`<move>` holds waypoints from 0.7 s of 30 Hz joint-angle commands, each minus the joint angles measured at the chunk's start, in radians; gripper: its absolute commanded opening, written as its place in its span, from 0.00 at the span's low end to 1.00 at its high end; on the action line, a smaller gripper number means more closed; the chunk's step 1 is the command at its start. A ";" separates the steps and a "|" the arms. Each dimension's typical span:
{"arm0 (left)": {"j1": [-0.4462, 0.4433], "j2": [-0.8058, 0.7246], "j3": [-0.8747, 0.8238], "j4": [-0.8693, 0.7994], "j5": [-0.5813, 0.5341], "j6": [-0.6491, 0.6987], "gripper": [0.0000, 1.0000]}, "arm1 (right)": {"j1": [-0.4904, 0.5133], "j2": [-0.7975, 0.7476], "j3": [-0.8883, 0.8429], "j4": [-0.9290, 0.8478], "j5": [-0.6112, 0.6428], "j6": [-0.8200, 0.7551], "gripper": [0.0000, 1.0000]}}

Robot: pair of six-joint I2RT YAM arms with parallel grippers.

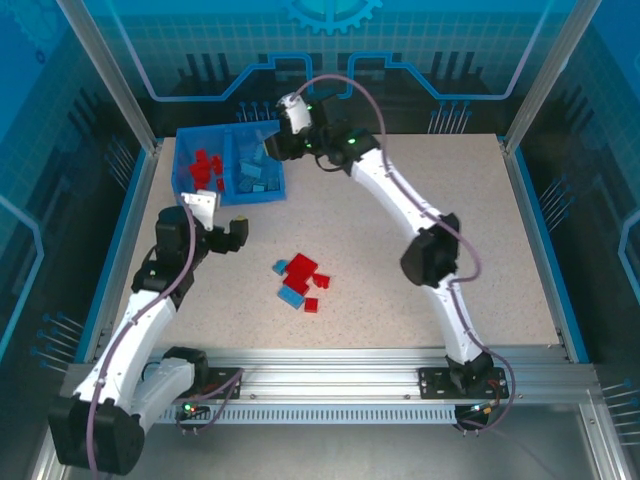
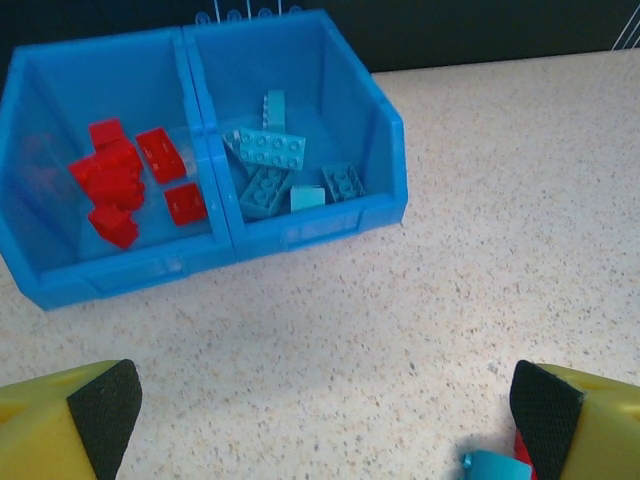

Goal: Sort the legos into containers by color

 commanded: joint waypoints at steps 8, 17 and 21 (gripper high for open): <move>-0.142 0.262 0.264 -0.342 0.121 -0.337 0.95 | -0.072 -0.758 -0.931 0.122 -0.025 -0.029 0.77; -0.426 0.675 0.443 -0.420 0.041 -0.309 0.93 | -0.152 -1.059 -1.311 0.085 0.063 0.035 1.00; -0.434 0.852 0.552 -0.481 0.013 -0.240 0.93 | -0.166 -1.085 -1.329 0.061 0.057 0.042 1.00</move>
